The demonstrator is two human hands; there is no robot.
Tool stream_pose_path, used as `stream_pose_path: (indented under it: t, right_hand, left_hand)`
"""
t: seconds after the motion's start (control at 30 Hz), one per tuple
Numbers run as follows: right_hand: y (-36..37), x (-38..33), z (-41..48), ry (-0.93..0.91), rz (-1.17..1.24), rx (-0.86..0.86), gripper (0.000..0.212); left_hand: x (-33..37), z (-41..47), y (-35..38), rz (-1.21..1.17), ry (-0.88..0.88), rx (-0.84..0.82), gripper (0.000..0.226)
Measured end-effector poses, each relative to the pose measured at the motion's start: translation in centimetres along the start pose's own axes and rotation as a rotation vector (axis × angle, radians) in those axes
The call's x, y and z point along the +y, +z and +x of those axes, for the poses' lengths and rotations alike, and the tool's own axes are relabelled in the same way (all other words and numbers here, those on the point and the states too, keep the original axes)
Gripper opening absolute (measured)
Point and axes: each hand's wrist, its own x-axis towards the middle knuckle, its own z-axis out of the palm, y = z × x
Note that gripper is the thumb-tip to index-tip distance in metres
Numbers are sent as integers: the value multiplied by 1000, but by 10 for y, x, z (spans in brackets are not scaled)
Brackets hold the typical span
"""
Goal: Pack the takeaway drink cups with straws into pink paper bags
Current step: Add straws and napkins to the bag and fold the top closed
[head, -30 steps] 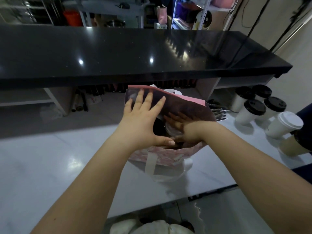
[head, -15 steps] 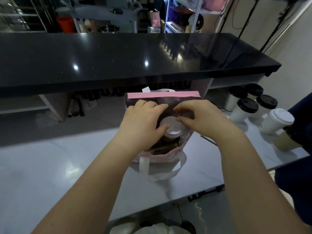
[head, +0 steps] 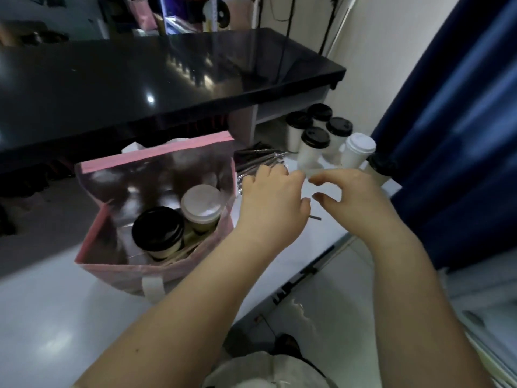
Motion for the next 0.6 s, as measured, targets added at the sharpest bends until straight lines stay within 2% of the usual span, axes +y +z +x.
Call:
stream_pose_path:
  t: [0.13, 0.37, 0.6]
  right_hand:
    - [14, 33, -21, 109, -3, -32, 28]
    - [54, 76, -22, 144, -12, -172, 27]
    - [92, 112, 34, 7, -60, -307, 31]
  left_hand:
    - [10, 0, 40, -38, -10, -85, 38]
    - [-5, 7, 111, -53, -104, -307, 46]
    - [-24, 49, 155, -26, -299, -272, 48]
